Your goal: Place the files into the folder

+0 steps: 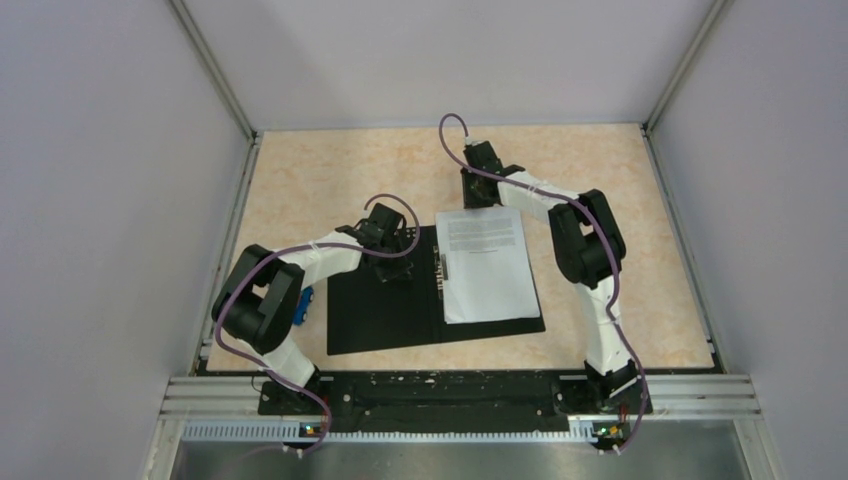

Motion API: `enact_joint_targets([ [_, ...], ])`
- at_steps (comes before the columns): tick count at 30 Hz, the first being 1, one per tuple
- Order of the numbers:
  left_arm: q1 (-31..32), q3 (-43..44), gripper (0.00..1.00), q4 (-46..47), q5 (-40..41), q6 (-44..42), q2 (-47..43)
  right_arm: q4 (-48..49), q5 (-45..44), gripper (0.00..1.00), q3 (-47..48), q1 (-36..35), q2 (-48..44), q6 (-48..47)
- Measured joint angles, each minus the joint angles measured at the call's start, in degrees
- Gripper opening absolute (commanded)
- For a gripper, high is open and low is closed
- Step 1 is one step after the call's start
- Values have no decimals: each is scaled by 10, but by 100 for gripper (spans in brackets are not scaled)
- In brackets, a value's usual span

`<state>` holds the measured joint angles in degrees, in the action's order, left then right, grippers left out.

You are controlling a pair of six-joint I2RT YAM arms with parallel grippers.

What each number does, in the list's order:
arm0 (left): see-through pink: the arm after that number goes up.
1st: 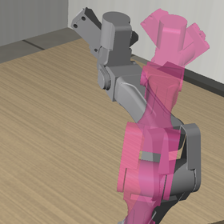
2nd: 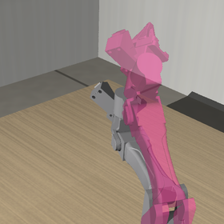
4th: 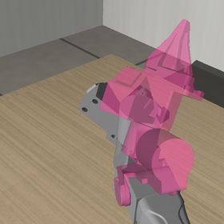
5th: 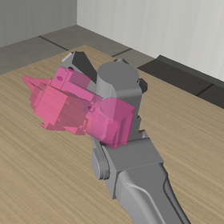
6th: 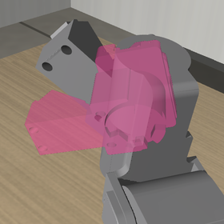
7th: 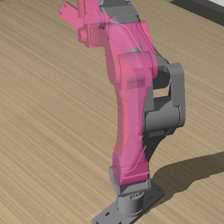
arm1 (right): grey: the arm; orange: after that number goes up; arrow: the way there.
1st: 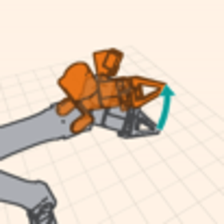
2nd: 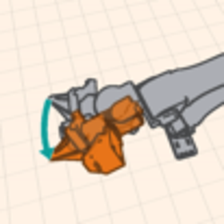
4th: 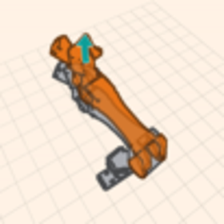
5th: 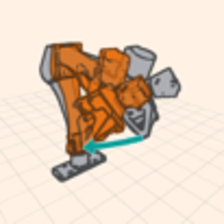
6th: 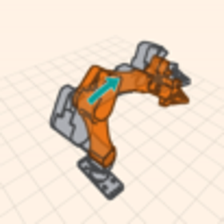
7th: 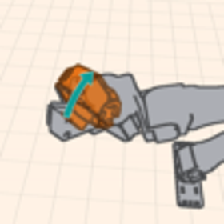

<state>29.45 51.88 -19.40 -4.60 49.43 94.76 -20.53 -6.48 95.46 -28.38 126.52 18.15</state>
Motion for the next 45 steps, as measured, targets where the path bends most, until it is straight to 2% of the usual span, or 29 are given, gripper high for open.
enact_joint_targets([
  [45,0,0,0,14,4,14,4,-2,32,27,-63,-5,-44,5],
])
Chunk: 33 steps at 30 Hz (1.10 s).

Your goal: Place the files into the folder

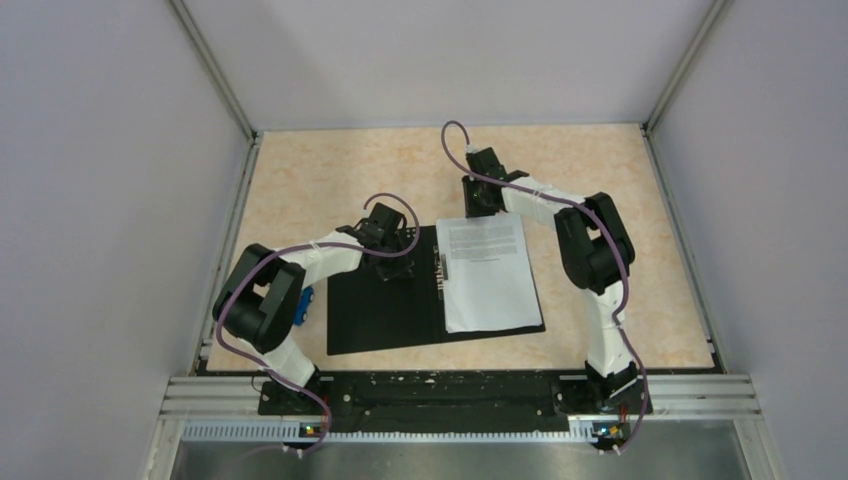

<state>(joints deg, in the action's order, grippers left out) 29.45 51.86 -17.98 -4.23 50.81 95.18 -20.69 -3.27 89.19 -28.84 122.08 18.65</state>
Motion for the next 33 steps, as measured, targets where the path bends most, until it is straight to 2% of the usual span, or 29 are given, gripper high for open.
enact_joint_targets([
  [27,0,0,0,8,-2,2,2,-4,-3,29,-15,-9,-12,11],
  [33,0,0,0,9,-2,1,2,-16,-7,53,-9,-11,-12,11],
])
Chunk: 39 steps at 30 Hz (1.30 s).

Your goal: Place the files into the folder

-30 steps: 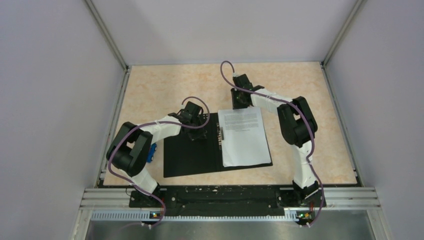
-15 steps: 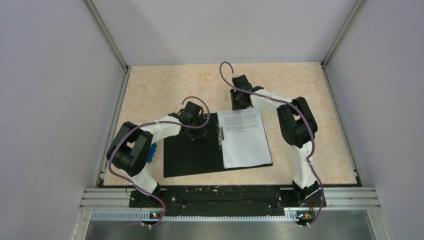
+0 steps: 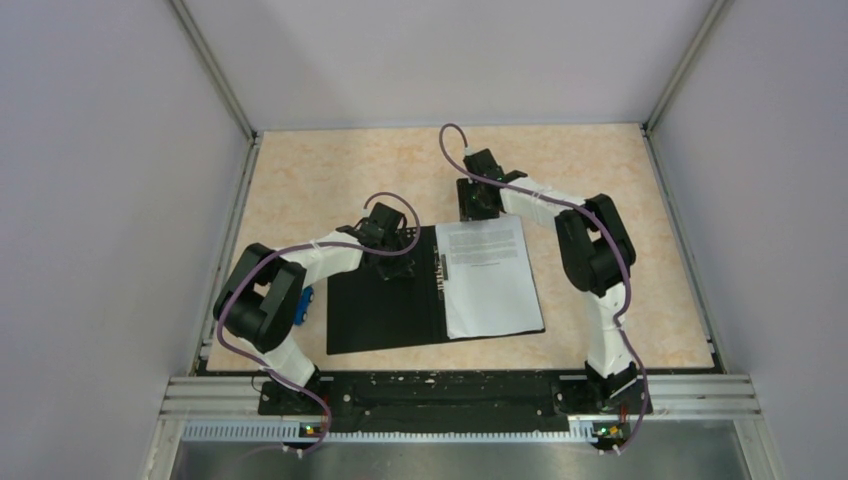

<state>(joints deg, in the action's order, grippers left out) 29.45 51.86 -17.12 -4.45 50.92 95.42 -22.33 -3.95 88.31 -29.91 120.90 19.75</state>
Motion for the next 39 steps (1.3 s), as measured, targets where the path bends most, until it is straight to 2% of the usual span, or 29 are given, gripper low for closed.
enact_joint_targets([
  [3,0,2,1,-2,0,-3,0,-25,-5,59,17,0,0,-2],
  [7,0,12,7,-23,13,-19,-2,-55,-12,59,60,0,-1,-7],
  [12,-6,24,10,-57,32,-36,-29,-70,-14,50,66,-1,-36,-6],
  [16,-20,27,10,-71,38,-47,-68,-70,-20,46,15,-16,-96,0],
  [20,-41,17,12,-73,37,-54,-107,-61,-20,43,-70,-60,-160,14],
  [26,-86,-77,15,-71,31,-59,-185,-48,-8,43,-155,-124,-196,47],
  [31,-114,-130,15,-83,30,-61,-215,-36,-10,42,-167,-153,-196,70],
  [39,-134,-137,15,-86,28,-73,-244,-22,-22,38,-167,-171,-192,85],
])
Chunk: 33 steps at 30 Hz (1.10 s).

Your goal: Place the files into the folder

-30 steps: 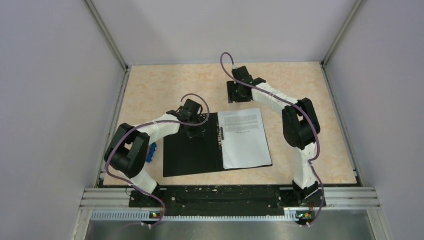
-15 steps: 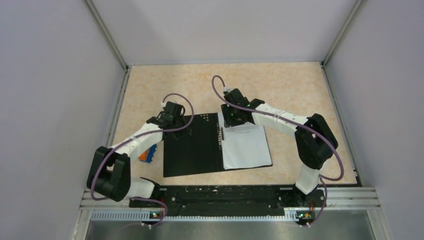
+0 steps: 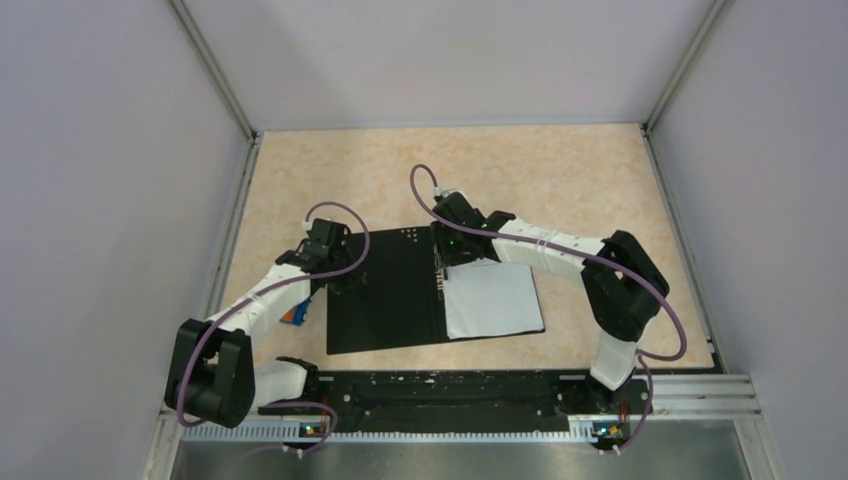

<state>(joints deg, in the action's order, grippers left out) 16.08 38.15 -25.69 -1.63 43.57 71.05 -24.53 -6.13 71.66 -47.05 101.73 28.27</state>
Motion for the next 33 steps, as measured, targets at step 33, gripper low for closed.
enact_joint_targets([
  [33,-19,-10,14,-3,-11,-7,-19,0,-15,23,0,-13,44,4],
])
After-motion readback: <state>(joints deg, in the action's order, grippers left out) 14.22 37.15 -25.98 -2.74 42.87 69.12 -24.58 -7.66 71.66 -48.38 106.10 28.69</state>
